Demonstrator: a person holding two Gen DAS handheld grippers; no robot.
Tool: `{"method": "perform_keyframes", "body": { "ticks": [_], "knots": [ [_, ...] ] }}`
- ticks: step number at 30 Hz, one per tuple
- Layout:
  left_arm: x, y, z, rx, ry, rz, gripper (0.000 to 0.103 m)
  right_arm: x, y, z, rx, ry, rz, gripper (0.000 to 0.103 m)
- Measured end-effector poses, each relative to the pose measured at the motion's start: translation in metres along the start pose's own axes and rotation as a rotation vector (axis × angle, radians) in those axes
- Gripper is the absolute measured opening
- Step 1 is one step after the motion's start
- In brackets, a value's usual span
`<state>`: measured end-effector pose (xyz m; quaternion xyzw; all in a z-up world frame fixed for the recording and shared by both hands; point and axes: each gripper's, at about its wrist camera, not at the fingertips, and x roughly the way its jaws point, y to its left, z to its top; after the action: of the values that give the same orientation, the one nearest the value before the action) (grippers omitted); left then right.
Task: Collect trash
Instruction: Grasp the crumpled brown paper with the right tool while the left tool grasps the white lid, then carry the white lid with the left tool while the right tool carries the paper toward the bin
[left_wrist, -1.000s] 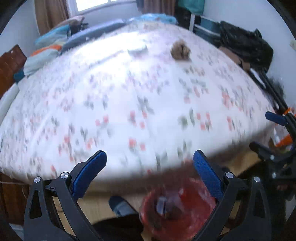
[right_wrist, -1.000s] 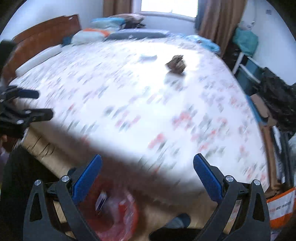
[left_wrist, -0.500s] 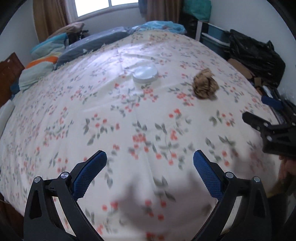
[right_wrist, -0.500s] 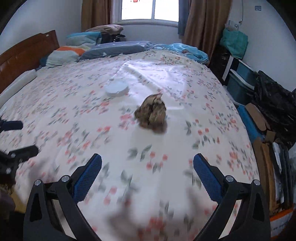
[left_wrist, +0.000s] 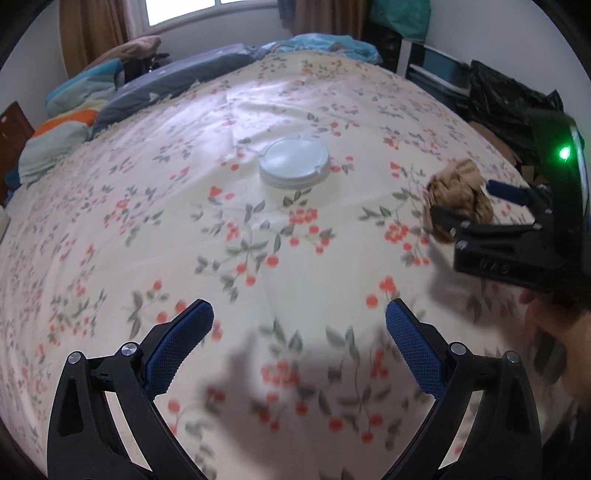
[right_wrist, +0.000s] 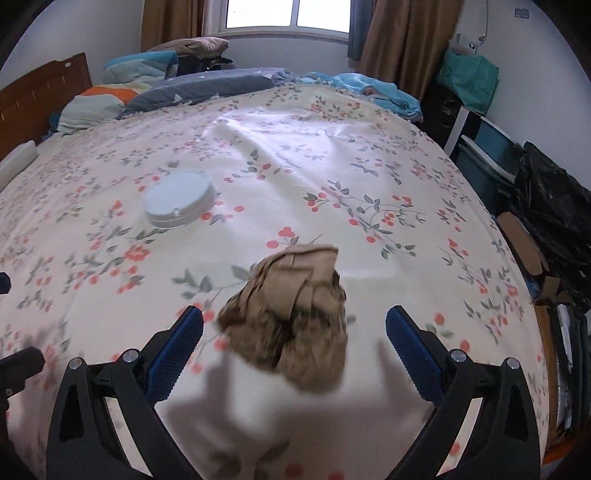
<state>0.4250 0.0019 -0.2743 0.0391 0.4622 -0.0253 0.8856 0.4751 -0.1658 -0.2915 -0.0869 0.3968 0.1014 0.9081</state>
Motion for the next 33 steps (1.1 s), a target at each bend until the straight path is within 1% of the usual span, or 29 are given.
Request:
{"method": "perform_keyframes", "body": {
  "ticks": [1,2,4,5,7,11,15,17,22,23,24,26,28,30,33],
  "knots": [
    [0.005,0.000,0.005,-0.002,-0.003,0.001,0.097,0.005,-0.001,0.002,0.001,0.005,0.013,0.094],
    [0.010,0.000,0.011,-0.005,-0.007,-0.007,0.097,0.011,-0.001,0.003,0.000,0.010,0.035,0.080],
    [0.022,0.000,0.027,-0.016,-0.022,-0.015,0.097,0.016,-0.003,0.006,-0.003,0.009,0.057,0.065],
    [0.031,0.000,0.037,-0.021,-0.029,-0.016,0.097,0.016,-0.005,0.008,-0.008,-0.003,0.064,0.060],
    [0.044,-0.001,0.053,-0.029,-0.039,-0.015,0.097,0.015,-0.008,0.008,-0.021,-0.024,0.064,0.057],
    [0.079,-0.004,0.087,-0.052,-0.038,-0.015,0.097,0.020,-0.013,0.003,-0.012,-0.042,0.082,0.056],
    [0.108,-0.013,0.110,-0.046,-0.022,0.001,0.097,0.022,-0.007,-0.001,-0.030,-0.063,0.069,0.057],
    [0.118,-0.015,0.118,-0.048,-0.018,0.024,0.097,0.023,-0.009,-0.002,-0.025,-0.065,0.077,0.058],
    [0.135,-0.009,0.129,-0.089,0.000,0.021,0.097,0.025,-0.012,-0.003,-0.006,-0.059,0.101,0.059],
    [0.139,-0.009,0.130,-0.087,0.009,0.026,0.097,0.025,-0.011,-0.003,-0.010,-0.058,0.098,0.059],
    [0.143,-0.010,0.131,-0.080,0.010,0.047,0.097,0.025,-0.011,-0.003,-0.011,-0.058,0.097,0.059],
    [0.149,-0.010,0.130,-0.066,0.018,0.058,0.097,0.026,-0.011,-0.004,-0.010,-0.058,0.099,0.059],
    [0.155,-0.009,0.130,-0.067,0.033,0.023,0.097,0.027,-0.012,-0.004,-0.007,-0.058,0.104,0.059],
    [0.157,-0.005,0.129,-0.090,0.022,-0.007,0.097,0.028,-0.011,-0.006,-0.008,-0.056,0.105,0.059],
    [0.157,-0.004,0.128,-0.100,0.010,-0.013,0.087,0.029,-0.009,-0.006,-0.017,-0.050,0.108,0.059]
  ]
}}
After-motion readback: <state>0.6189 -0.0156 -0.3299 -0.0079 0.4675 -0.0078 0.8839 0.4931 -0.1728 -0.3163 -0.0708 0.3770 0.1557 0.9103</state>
